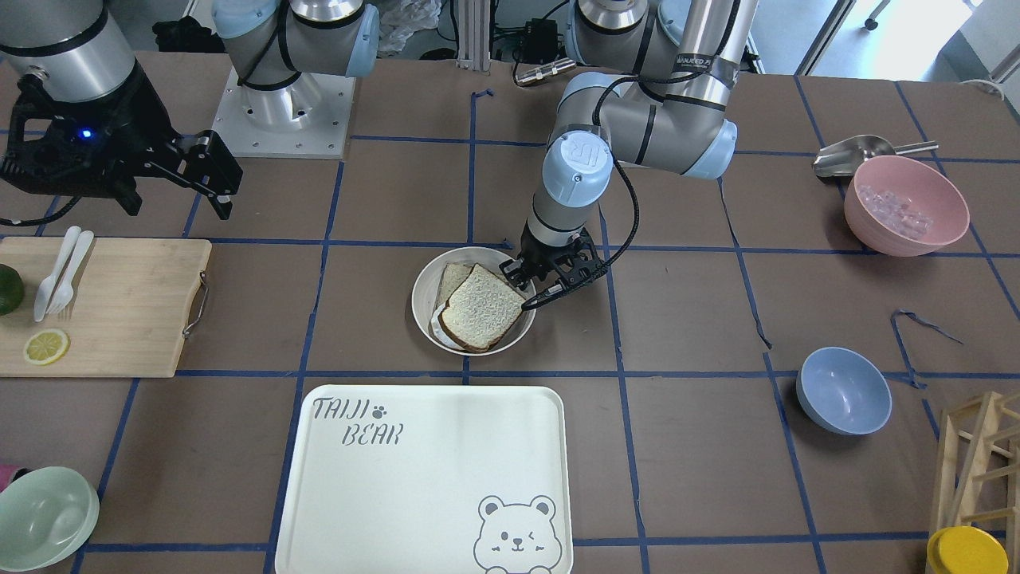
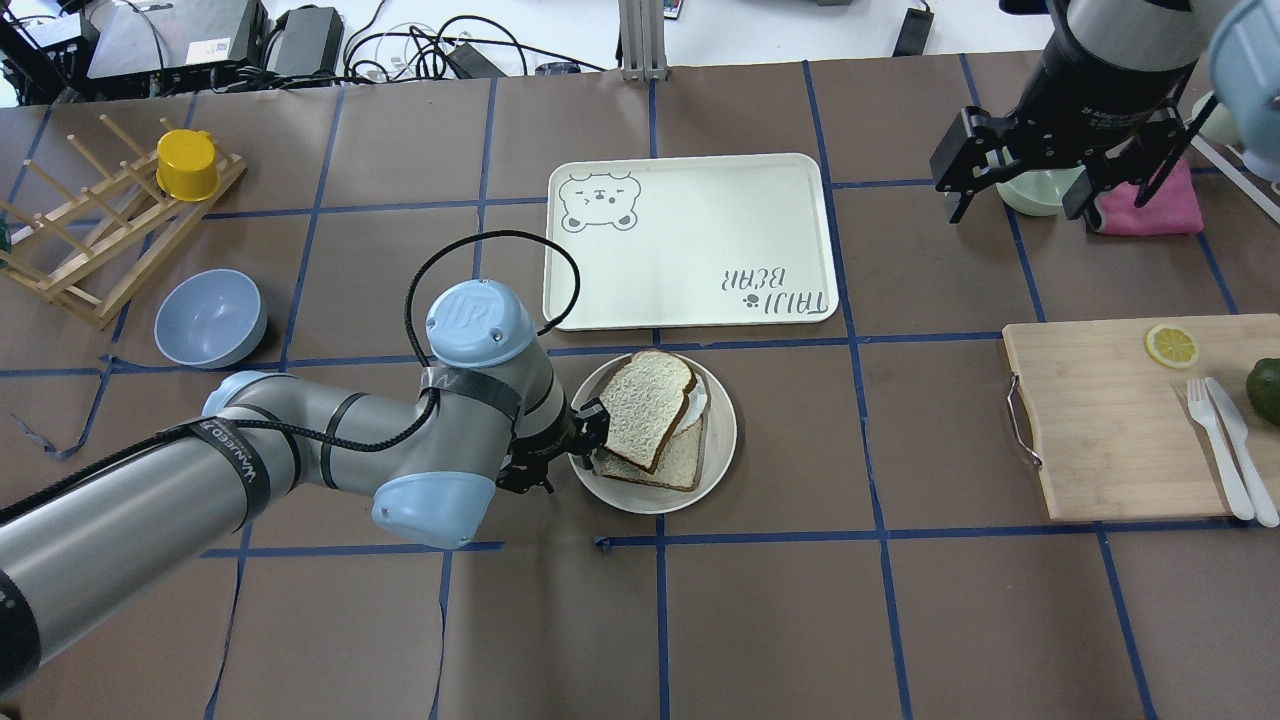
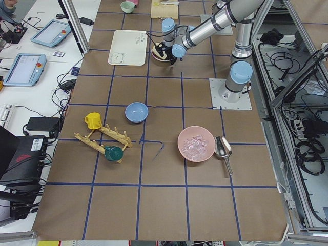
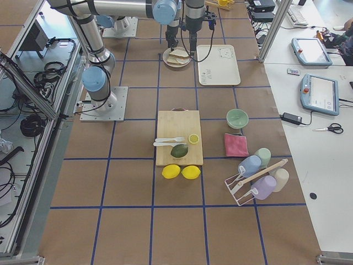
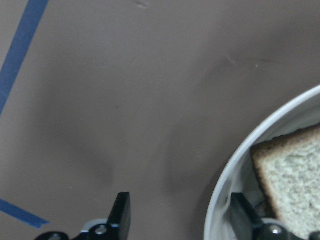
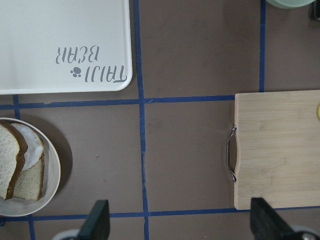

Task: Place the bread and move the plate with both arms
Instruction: 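Grip the rim of the white plate with the left gripper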

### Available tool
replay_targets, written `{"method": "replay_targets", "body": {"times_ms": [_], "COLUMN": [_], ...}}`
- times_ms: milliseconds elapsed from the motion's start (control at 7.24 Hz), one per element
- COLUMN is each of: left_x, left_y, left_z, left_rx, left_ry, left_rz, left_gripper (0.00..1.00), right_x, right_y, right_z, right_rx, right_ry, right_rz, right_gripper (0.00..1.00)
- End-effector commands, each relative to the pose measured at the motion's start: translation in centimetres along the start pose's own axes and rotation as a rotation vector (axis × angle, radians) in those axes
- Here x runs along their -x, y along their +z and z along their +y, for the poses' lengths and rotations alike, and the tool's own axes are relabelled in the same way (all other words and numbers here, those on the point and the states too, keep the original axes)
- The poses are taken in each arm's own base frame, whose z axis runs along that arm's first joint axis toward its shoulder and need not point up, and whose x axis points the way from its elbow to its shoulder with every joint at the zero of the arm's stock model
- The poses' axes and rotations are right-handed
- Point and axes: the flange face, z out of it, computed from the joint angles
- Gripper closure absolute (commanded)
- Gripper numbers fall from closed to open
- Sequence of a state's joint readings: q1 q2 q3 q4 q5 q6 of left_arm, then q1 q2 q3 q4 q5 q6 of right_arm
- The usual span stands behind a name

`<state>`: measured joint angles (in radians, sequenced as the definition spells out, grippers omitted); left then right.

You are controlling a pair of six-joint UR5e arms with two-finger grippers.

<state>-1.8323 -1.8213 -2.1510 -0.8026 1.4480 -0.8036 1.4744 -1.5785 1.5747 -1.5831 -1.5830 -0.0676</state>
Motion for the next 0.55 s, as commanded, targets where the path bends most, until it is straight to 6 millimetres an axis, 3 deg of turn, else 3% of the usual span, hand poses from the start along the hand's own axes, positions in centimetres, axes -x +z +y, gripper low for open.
{"method": "replay_targets", "body": {"times_ms": [0,414], "left_x": [-0.7,-0.7], "left_y": [-0.4,-2.0], "left_z": [0.3,0.4], "left_rx": [0.023,-0.002], "left_ry": [0.007,0.035], "left_rz": [0.066,0.089], "left_gripper": [1.0,1.0], "right_x": [0.1,0.1], "right_y": [0.0,0.0], "right_z": [0.0,0.0], "right_rx": [-0.002,-0.001], "right_ry": [0.005,0.003], "right_rz": [0.0,0.0], "right_gripper": [0.0,0.0]}}
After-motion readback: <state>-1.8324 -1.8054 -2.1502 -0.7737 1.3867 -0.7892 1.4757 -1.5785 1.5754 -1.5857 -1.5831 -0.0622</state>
